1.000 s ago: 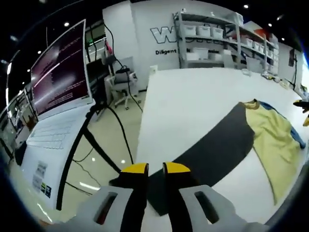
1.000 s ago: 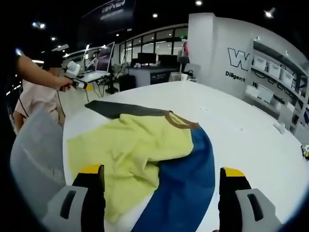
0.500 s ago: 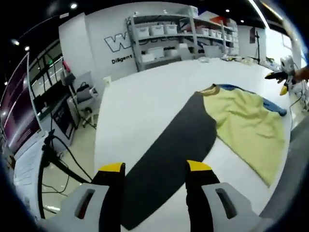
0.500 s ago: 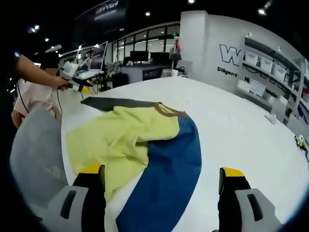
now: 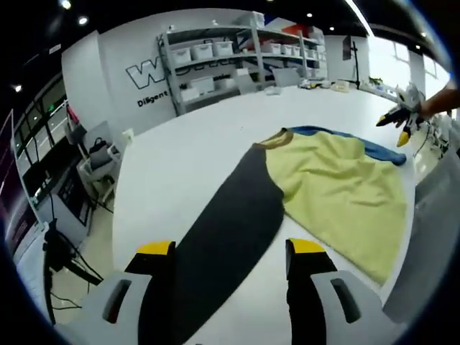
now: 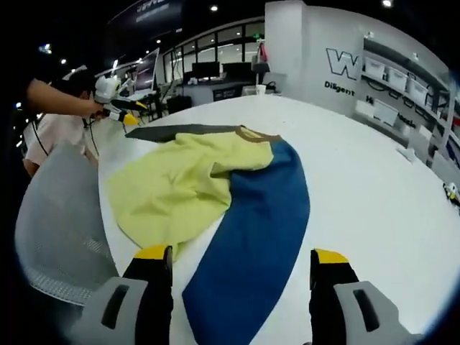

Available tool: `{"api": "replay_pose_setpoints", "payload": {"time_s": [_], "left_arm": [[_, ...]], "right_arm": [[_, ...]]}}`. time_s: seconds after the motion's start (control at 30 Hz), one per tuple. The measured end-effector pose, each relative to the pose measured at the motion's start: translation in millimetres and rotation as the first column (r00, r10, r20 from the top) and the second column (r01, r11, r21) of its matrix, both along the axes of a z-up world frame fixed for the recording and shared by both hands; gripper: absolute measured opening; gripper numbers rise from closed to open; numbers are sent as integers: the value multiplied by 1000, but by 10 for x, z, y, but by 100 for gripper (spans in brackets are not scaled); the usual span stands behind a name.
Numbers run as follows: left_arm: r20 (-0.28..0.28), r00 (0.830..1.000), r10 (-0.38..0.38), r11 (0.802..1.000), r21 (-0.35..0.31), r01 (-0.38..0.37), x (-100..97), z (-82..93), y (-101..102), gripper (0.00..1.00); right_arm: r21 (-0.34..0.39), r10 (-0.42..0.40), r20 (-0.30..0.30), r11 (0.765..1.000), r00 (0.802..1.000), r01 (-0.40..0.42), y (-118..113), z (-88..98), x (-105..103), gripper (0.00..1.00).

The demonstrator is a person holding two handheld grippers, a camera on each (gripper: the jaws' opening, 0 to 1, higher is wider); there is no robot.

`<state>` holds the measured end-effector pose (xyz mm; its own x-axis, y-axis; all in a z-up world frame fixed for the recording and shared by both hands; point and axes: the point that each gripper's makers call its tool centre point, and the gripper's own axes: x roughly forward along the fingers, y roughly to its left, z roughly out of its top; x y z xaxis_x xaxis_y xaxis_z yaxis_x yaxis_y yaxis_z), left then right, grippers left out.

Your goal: Fold the garment on the visible template until the final outline fits inside the template.

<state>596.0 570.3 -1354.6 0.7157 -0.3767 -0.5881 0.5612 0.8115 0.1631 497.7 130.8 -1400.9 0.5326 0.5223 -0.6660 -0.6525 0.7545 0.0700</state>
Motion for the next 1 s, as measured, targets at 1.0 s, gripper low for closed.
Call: {"api": "replay_pose_setpoints", "payload": {"time_s": [1.0], "left_arm": [[-14,996,-93,995,22,94,-50,44,-364,61]], "right_arm": [[-127,29,-192,990,981,-54,-255,-480,-134,84]]}}
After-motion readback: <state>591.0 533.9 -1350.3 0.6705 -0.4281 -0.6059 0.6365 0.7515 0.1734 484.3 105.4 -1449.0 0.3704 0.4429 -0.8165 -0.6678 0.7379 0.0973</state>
